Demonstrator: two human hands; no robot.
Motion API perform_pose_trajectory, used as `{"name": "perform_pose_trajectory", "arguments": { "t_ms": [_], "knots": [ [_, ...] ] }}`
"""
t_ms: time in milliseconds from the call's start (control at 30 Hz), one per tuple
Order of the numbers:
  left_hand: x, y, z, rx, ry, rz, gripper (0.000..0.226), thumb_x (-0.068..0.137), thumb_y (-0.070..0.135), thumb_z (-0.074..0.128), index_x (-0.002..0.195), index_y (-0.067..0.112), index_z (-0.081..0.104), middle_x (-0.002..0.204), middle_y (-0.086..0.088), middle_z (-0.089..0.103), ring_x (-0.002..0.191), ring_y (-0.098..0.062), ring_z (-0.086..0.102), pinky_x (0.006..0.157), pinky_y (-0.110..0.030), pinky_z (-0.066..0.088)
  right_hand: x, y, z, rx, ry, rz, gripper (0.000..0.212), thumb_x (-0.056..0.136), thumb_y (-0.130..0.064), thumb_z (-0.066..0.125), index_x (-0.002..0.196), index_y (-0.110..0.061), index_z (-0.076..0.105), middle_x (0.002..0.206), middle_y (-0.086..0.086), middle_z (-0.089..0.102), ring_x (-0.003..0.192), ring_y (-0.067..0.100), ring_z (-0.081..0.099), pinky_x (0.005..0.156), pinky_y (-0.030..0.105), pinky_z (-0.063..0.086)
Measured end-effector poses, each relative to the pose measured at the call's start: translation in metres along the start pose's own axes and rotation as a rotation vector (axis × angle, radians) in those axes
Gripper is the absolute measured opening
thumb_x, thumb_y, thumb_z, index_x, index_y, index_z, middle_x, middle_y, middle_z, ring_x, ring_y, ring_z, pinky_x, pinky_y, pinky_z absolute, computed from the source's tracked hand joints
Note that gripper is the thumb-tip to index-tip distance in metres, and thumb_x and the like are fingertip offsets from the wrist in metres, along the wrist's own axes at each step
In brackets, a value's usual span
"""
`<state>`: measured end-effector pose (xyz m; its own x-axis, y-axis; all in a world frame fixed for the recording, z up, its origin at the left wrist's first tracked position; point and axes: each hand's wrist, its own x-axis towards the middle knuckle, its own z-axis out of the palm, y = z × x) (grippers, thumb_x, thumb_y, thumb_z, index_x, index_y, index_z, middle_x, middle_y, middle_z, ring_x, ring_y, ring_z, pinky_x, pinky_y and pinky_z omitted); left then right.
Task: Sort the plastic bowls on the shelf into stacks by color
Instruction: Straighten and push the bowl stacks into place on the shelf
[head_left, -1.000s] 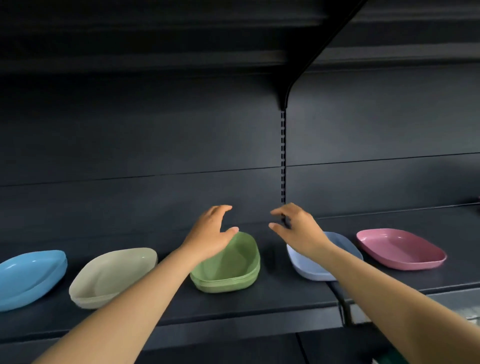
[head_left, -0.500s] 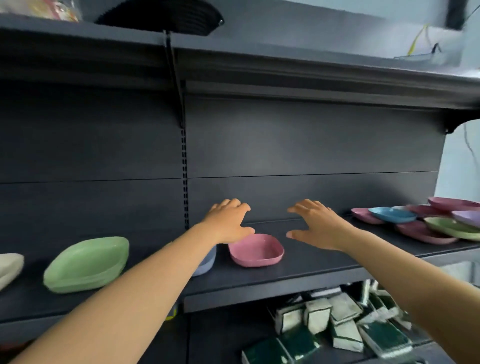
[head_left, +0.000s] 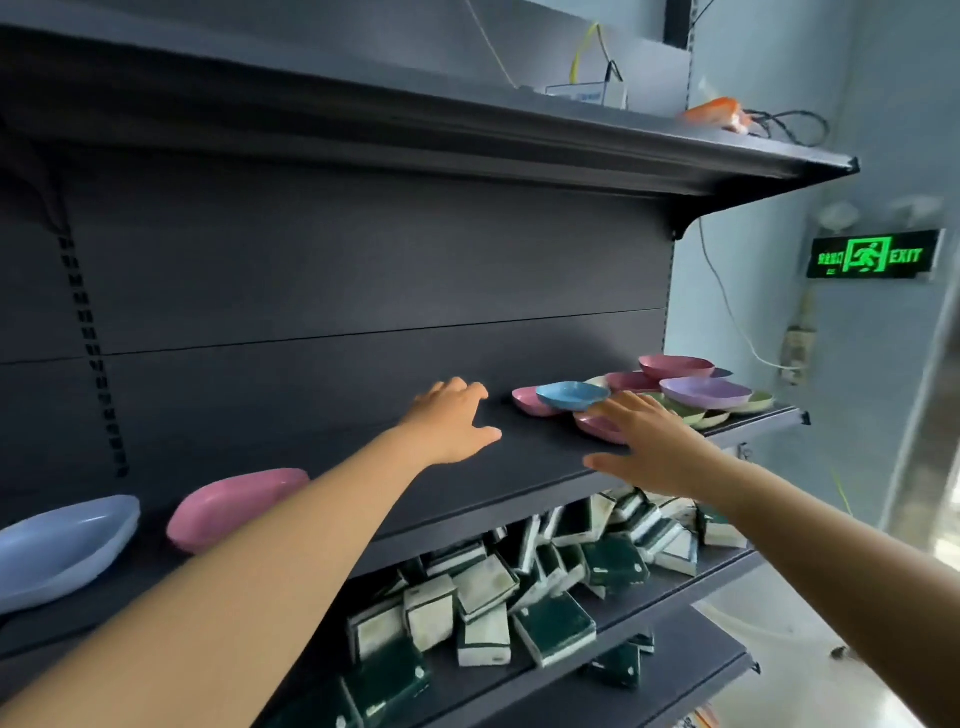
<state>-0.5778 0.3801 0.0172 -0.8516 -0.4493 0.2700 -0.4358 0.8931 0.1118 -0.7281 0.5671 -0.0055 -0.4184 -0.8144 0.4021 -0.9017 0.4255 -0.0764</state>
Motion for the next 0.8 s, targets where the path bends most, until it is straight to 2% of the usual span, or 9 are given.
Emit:
{"name": "perform_pose_trajectory", "arguments": {
  "t_ms": [233, 400, 500, 633, 800],
  "knots": [
    [0.099, 0.066, 0.030, -0.046, -0.007, 0.058, 0.056, 0.091, 0.044, 0.050, 0.139, 0.020, 0.036, 0.144, -0.004, 0.037, 0.133, -0.024, 0.033, 0.104, -0.037, 0.033, 0.013, 0.109, -0.001, -0.020, 0.023, 0.100, 0.064, 0.086, -0.041, 0.062, 0.143, -0.024, 0.038, 0.145, 0.001, 0.040, 0.134, 0.023, 0.034, 0.109, 0.037, 0.031],
    [0.188, 0.100, 0.052, -0.110, -0.002, 0.059, 0.056, 0.091, 0.040, 0.052, 0.140, 0.018, 0.035, 0.145, -0.005, 0.035, 0.134, -0.024, 0.032, 0.104, -0.038, 0.033, 0.058, 0.191, 0.001, -0.007, 0.005, 0.116, 0.066, 0.086, -0.046, 0.060, 0.144, -0.030, 0.034, 0.150, -0.003, 0.035, 0.136, 0.024, 0.033, 0.111, 0.043, 0.032],
    [0.243, 0.110, 0.066, -0.175, -0.019, 0.017, 0.058, 0.090, 0.041, 0.055, 0.139, 0.017, 0.036, 0.144, -0.007, 0.035, 0.131, -0.025, 0.038, 0.103, -0.038, 0.037, 0.089, 0.234, -0.002, -0.001, 0.015, 0.147, 0.061, 0.088, -0.044, 0.059, 0.142, -0.026, 0.037, 0.145, 0.000, 0.041, 0.131, 0.023, 0.037, 0.109, 0.038, 0.032],
    [0.295, 0.111, 0.086, -0.247, -0.043, -0.051, 0.059, 0.090, 0.040, 0.056, 0.140, 0.017, 0.035, 0.144, -0.007, 0.035, 0.132, -0.025, 0.036, 0.102, -0.035, 0.035, 0.130, 0.290, -0.003, -0.003, 0.042, 0.201, 0.059, 0.089, -0.043, 0.059, 0.140, -0.021, 0.041, 0.141, 0.005, 0.045, 0.129, 0.026, 0.040, 0.107, 0.037, 0.032],
    [0.322, 0.093, 0.118, -0.357, -0.046, -0.256, 0.064, 0.085, 0.035, 0.065, 0.139, 0.016, 0.037, 0.143, -0.008, 0.039, 0.124, -0.022, 0.045, 0.096, -0.030, 0.037, 0.176, 0.361, 0.020, 0.114, 0.020, 0.275, 0.054, 0.091, -0.038, 0.057, 0.139, -0.018, 0.043, 0.139, 0.012, 0.047, 0.128, 0.030, 0.042, 0.105, 0.037, 0.034]
  ]
}}
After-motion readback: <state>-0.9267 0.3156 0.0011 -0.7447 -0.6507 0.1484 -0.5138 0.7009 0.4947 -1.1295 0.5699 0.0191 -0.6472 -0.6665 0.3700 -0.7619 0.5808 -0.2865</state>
